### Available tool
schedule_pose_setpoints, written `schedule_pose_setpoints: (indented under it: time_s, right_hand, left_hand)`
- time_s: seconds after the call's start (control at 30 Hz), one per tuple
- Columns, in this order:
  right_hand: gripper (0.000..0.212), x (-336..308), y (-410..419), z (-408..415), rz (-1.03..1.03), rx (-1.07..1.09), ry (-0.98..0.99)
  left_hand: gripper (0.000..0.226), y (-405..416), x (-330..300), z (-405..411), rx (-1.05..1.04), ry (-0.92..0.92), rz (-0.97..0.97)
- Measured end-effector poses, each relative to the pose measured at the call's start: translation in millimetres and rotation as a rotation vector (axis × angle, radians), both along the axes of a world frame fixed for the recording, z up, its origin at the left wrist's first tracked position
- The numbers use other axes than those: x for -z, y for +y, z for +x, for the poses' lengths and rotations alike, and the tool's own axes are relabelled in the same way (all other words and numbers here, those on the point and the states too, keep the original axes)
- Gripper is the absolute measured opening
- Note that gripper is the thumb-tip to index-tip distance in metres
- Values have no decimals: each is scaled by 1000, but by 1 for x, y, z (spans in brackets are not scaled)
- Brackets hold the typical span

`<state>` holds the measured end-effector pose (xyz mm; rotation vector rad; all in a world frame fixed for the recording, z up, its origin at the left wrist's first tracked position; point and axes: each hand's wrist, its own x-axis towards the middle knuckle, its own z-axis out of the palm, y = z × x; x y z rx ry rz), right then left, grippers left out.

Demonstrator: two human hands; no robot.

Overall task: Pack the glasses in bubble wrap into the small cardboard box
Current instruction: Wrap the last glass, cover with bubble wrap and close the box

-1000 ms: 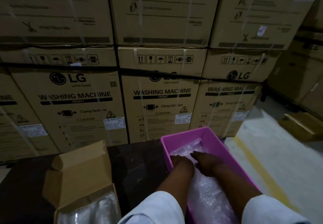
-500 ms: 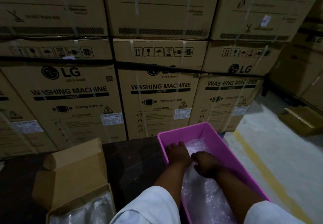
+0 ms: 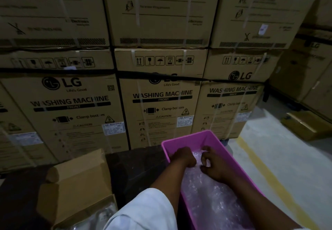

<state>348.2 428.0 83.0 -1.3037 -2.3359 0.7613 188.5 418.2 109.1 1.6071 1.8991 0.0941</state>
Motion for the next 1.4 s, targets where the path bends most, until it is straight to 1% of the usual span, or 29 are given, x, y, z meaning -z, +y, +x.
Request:
schedule_pose_setpoints:
  time_s: [0.03,0.07,0.13,0.2,0.3,0.33,0.4,0.43,0.5,0.6,0.67,0.7,0.73,0.77,0.8,0.87,0.9,0.93,1.0,1.03,1.07,1.13,1.2,1.3,1.37,1.4]
  right_hand:
    - [22,-6,-2,2,4,-4,30]
    - [21,-12,-6,3,20,-8,59]
    - [17,-24,-14,4,82,4,110]
    - [20,-36,-23,6,221,33,122]
    - [14,-51,-38,9,517,100,79]
    - [13,-53,-41,12,581,121,70]
    - [13,-54,-46,18,644,149,57]
    - [13,-56,-50,19,656,151,52]
    - [13,-60,-59,21,653,138,57]
    - [17,-62,-68,28,482,46,0]
    - [19,-68,-72,34,368,-19,-15]
    - [22,-75,-74,36,332,-16,33]
    - [29,-82,-71,36,314,27,123]
    - [39,-93,-68,35,342,104,190]
    - [52,-107,-64,32,398,165,195]
    - [79,-140,-57,25,488,184,11]
    - [82,-157,-53,21,491,156,-115]
    - [72,-172,-48,19,467,128,-209]
    - [33,-199,-42,18,452,109,-251]
    - [18,-210,-40,20,467,124,-207]
    - [11,-218,-39,24,471,143,-150]
    - [10,-231,-38,32,413,163,-57]
    - [16,-243,-39,36,315,179,43]
    - [19,-265,-44,40,226,209,233]
    - [18,-284,-53,42,115,175,466]
    - [17,-294,-57,43,59,155,584]
  left_hand:
    - [28,0,-3,-1,8,13,19]
    - [29,-1,-4,-2,5,8,35]
    - [40,-6,-8,-5,-28,-50,59]
    - [54,-9,-13,-7,-79,-127,32]
    - [69,-12,-22,-9,-135,-267,-36]
    - [68,-13,-26,-10,-143,-331,-38]
    - [58,-16,-36,-13,-131,-458,-37]
    - [53,-17,-41,-14,-102,-481,-48]
    - [41,-20,-51,-14,-64,-464,-25]
    - [23,-22,-68,-15,-45,-425,150]
    - [19,-27,-84,-21,-22,-415,265]
    - [18,-29,-94,-24,11,-416,296]
    - [16,-30,-104,-27,57,-395,326]
    - [15,-33,-114,-29,109,-362,348]
    - [14,-37,-125,-30,157,-333,362]
    - [15,-45,-148,-28,245,-271,392]
    - [17,-47,-159,-27,275,-235,415]
    - [19,-51,-171,-26,294,-206,441]
    - [19,-57,-192,-29,311,-197,484]
    - [17,-59,-201,-33,313,-200,502]
    - [15,-62,-210,-38,307,-200,520]
    - [14,-67,-226,-49,274,-198,559]
    - [13,-73,-241,-60,247,-244,607]
    - [13,-80,-259,-74,131,-450,678]
    - [23,-84,-269,-81,40,-607,717]
    - [22,-86,-274,-84,17,-674,741]
